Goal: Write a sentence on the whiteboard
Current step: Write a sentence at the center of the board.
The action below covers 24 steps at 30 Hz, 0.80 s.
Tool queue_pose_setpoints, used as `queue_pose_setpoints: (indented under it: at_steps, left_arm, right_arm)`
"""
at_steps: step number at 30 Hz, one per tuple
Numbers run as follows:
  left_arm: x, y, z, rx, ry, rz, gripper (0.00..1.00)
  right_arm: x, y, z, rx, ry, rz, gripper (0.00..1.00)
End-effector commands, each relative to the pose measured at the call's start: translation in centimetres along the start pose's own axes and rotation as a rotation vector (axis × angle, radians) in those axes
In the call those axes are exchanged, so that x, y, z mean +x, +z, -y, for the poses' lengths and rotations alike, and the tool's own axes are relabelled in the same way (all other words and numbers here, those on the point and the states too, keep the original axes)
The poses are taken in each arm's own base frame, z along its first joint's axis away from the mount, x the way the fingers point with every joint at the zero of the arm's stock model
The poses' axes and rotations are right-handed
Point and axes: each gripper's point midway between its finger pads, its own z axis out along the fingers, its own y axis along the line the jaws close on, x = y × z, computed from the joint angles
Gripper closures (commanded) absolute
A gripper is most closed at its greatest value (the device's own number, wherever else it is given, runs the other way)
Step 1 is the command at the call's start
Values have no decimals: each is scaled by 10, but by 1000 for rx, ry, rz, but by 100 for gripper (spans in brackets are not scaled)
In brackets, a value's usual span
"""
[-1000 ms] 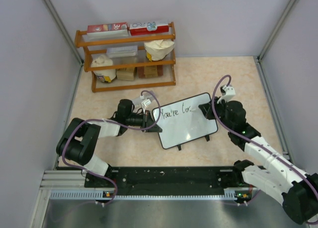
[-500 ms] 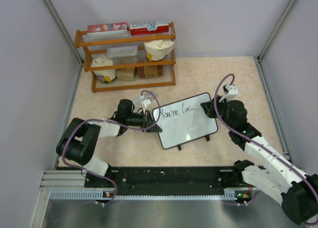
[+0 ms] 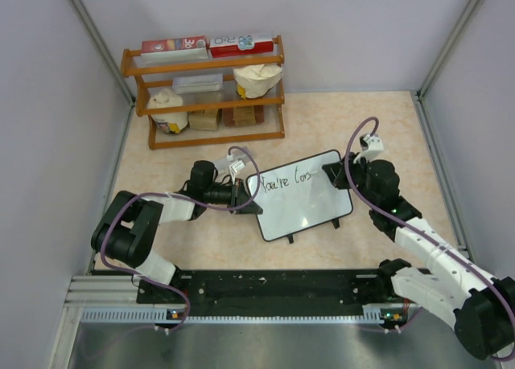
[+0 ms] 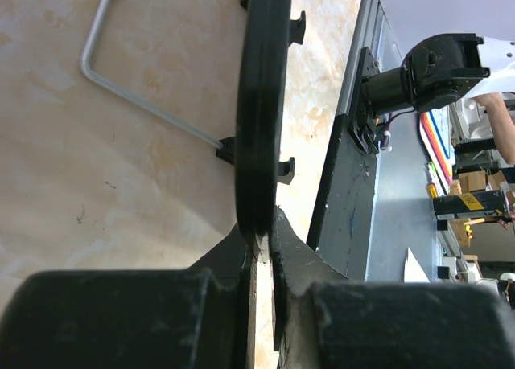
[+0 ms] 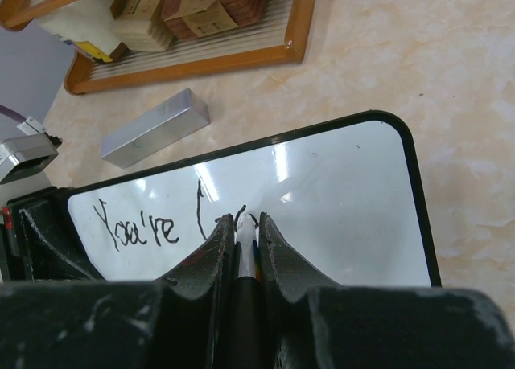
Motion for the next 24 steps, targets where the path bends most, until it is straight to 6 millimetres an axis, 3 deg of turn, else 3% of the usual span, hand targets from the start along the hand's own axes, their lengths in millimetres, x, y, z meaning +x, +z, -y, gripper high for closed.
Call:
queue_pose_setpoints:
  at_steps: [1, 14, 24]
  left_arm:
    - [5, 0, 0, 7, 31, -13, 100]
    - [5, 1, 1, 7, 32, -14, 100]
    - [7, 0, 1, 6, 30, -14, 100]
  right_arm:
    - [-11, 2, -6, -28, -12, 16, 100]
    - [10, -7, 5, 2, -21, -39, 100]
    - [13, -9, 13, 34, -35, -40, 100]
